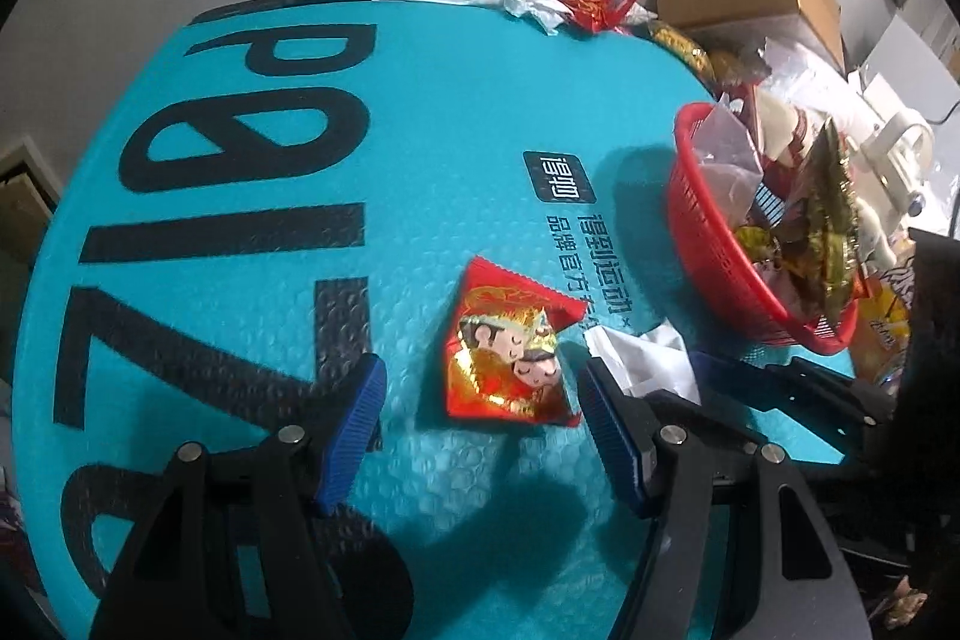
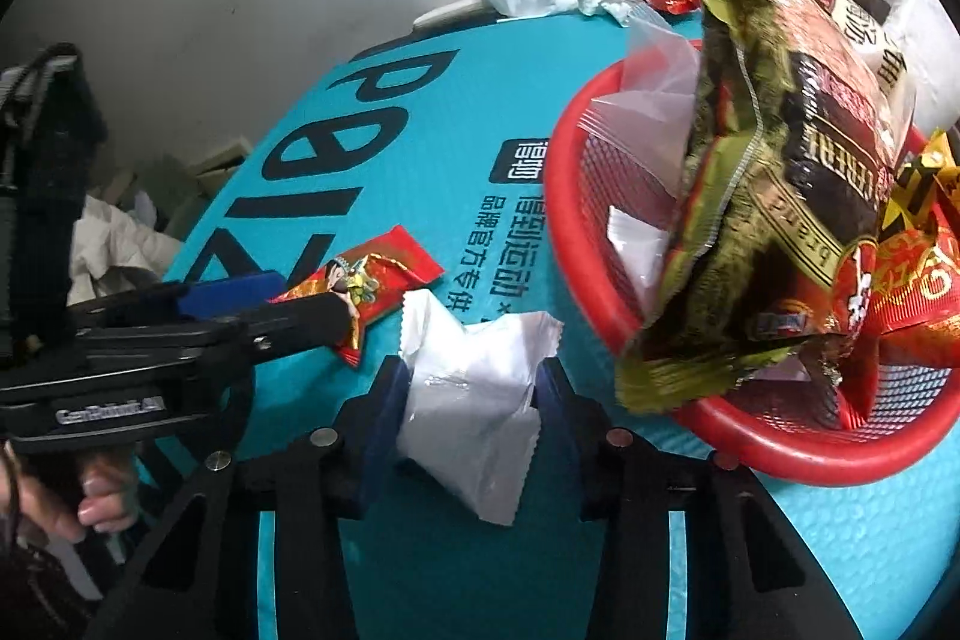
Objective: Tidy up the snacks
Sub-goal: 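Grasp the red cartoon packet with the left tool while the right tool grasps the white packet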
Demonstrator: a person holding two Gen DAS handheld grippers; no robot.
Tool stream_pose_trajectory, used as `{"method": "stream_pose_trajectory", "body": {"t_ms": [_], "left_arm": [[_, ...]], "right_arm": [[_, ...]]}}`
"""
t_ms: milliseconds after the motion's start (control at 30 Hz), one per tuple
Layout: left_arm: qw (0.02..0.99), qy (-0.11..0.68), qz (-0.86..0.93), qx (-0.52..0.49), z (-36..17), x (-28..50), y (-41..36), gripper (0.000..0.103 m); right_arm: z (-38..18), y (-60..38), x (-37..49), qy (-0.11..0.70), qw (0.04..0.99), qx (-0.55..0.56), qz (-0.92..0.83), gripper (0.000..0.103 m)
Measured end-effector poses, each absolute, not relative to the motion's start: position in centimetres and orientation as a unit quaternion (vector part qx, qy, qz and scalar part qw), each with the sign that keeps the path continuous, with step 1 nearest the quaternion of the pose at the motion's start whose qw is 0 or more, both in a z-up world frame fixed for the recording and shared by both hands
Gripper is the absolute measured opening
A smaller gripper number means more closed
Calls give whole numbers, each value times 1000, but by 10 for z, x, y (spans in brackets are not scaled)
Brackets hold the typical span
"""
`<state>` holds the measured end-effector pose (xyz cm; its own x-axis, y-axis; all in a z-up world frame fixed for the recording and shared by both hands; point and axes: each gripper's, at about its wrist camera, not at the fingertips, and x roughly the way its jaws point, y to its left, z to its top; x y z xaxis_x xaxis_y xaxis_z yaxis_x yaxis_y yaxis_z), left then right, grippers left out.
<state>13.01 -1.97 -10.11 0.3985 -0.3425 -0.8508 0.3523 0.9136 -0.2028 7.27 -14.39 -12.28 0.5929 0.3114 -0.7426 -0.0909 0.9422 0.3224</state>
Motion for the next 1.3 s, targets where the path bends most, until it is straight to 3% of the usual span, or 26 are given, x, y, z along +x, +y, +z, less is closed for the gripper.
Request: {"method": "stream_pose_trajectory", "body": {"t_ms": [300, 367, 400, 1300], "left_arm": [[833, 511, -208, 47, -109, 143, -40, 65], [835, 505, -212, 49, -109, 142, -42, 45], [834, 505, -213, 52, -109, 141, -43, 41], [821, 520, -229, 55, -101, 12, -60, 37]], "right_arm": [[-124, -147, 72, 431, 884, 132, 120, 44], [-124, -150, 70, 431, 884, 136, 119, 44], [-124, -151, 69, 431, 884, 138, 118, 44], [-126, -166, -24, 467, 867, 86, 149, 44]]}}
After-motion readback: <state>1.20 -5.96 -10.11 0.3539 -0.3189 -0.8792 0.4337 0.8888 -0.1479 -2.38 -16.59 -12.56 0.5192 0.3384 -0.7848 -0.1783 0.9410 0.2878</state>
